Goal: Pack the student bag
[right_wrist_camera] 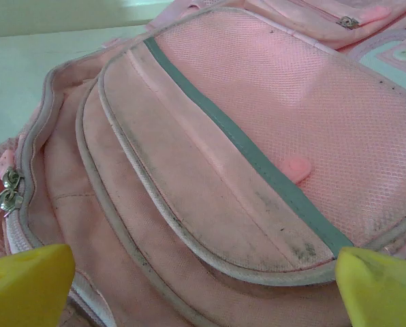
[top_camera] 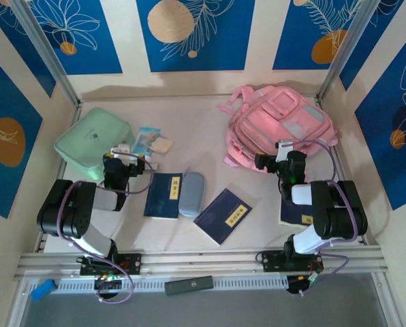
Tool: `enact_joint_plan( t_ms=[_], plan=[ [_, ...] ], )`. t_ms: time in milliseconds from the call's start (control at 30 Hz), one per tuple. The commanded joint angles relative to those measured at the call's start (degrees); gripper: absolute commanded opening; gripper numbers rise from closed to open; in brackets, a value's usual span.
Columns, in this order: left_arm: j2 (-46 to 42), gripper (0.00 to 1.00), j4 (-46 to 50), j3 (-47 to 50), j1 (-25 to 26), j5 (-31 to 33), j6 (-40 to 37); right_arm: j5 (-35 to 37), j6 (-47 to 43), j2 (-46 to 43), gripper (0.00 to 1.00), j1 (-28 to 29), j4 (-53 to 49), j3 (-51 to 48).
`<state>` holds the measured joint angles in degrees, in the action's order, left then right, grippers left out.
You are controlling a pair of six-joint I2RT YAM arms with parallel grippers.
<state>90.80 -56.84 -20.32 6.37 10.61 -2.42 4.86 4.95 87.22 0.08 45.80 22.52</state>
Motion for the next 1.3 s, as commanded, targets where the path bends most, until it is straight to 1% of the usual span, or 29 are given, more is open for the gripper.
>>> enact_joint_plan(
  t_ms=[0,767,867,967,1067,1167,1233,1267],
  plan=[
    [-1.0,1.00,1.0,-0.3,-0.8,0.8,0.6,-0.9,0.7,0.1,0.99,-0.1,-0.1,1.6],
    [-1.0,1.00,0.8,-0.3,-0.8,0.8,0.6,-1.0,0.7,0.0,0.99,-0.1,-0.1,1.6],
    [-1.0,1.00,-0.2,0.2,-0.8,1.8,1.0,-1.1,0.7,0.0,0.99,-0.2,0.2,1.5],
    [-1.1,1.00,-3.5,1.9,-0.8,3.9,1.8,-1.5,0.8,-0.3,0.99,-0.3,-0.6,1.7],
    [-2.0,1.00,-8.4,4.9,-0.9,4.3,2.0,-2.4,0.7,-2.7,0.99,-0.5,-3.9,2.7],
    [-4.2,1.00,-10.6,7.0,-0.8,3.6,1.7,-2.0,1.9,-6.2,0.99,-1.1,-5.1,1.6],
    [-6.3,1.00,-10.3,7.9,-0.8,3.5,1.6,-2.0,3.7,-9.4,0.99,-2.4,-6.1,0.5],
    [-7.9,1.00,-9.1,8.0,-0.8,3.6,1.6,-2.3,4.8,-11.6,0.99,-3.3,-8.1,0.6]
  ],
)
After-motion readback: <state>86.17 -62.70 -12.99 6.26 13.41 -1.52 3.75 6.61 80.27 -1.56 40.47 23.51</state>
